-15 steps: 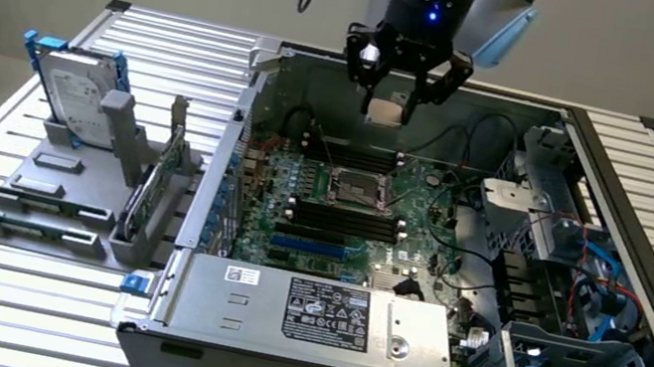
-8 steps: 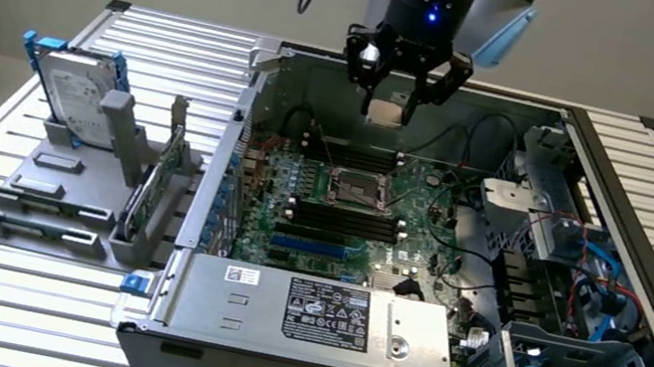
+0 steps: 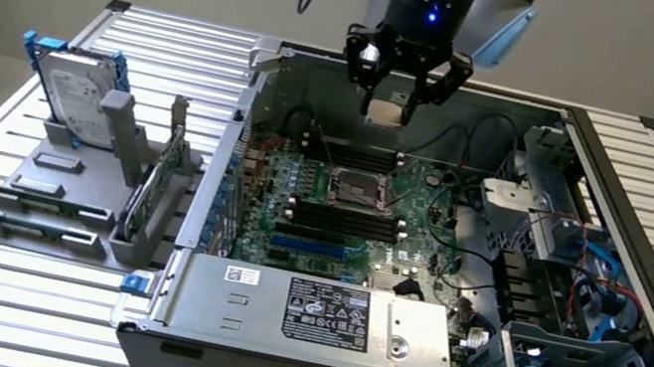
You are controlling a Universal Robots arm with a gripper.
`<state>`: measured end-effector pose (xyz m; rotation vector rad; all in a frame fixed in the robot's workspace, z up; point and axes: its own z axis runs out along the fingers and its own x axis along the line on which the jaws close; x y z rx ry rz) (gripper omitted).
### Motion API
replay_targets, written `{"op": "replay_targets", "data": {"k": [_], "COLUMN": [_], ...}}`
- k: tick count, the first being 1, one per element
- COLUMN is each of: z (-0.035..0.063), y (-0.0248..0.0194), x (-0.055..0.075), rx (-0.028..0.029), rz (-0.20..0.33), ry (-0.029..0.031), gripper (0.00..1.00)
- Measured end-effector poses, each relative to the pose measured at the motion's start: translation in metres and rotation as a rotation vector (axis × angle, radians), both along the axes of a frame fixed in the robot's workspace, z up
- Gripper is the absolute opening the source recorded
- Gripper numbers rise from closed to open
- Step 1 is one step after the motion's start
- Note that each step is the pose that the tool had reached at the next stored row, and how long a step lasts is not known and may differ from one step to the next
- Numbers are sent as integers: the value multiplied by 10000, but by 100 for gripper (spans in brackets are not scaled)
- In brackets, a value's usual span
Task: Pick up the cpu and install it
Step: 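Place the cpu into insertion slot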
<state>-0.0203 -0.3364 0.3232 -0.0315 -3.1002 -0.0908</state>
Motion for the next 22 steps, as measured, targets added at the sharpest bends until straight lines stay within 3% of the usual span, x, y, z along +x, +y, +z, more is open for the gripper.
{"op": "replay_targets", "data": {"k": [10, 12, 22], "z": [-2, -10, -26], "y": [0, 0, 0], "x": [-2, -4, -5], "rx": [6, 27, 25], "rz": [-43, -283, -2106], "ry": [6, 5, 4], "gripper": [55, 55, 55]}}
